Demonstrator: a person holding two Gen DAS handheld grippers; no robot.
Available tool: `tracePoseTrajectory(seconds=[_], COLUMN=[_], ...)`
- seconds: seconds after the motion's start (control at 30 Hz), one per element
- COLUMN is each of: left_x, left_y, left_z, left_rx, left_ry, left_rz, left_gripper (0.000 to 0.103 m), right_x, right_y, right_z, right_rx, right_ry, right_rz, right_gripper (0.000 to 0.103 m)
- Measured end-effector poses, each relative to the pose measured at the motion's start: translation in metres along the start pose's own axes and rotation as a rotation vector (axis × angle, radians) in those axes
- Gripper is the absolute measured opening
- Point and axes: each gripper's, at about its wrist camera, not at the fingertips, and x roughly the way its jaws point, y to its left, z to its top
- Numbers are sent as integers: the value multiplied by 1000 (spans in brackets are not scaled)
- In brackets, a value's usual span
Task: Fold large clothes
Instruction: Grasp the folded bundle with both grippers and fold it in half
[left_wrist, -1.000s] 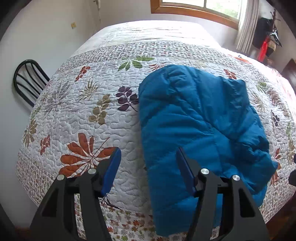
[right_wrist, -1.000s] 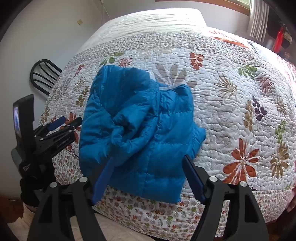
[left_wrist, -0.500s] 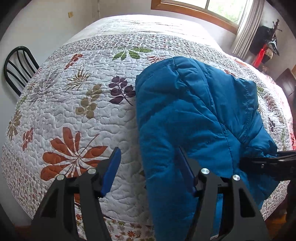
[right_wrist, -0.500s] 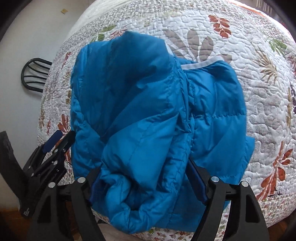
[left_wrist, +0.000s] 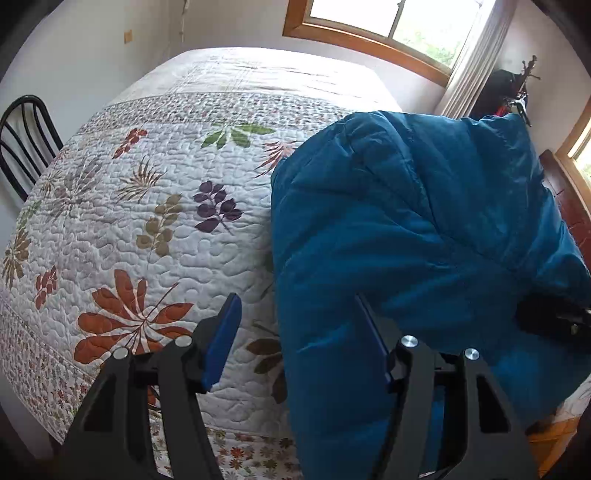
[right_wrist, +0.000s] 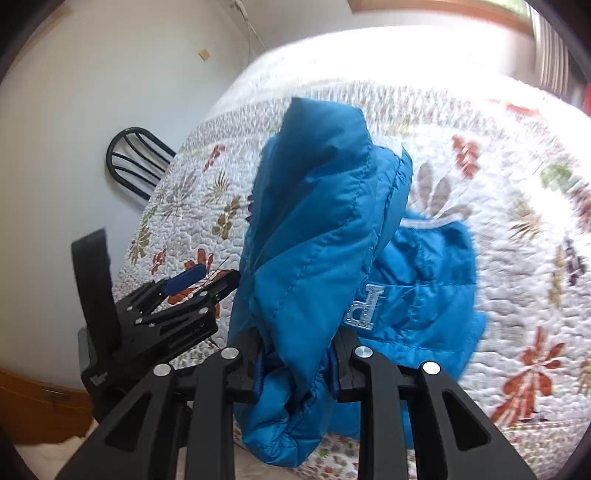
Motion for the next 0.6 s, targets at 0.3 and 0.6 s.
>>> tracePoseTrajectory(seconds=[0.3,0.6], left_x=[36,67], left_y=[-73,-85], left_z=[-19,-41], left_rx=[177,258], left_ry=[95,119], left_rz=[-39,27], left_gripper=[62,65], right_x=[25,83], right_y=[-91,-136], right_z=[-69,-93], right_rx=[310,363], right_ry=[83,127], right_rz=[-67,39], right_gripper=[26,34])
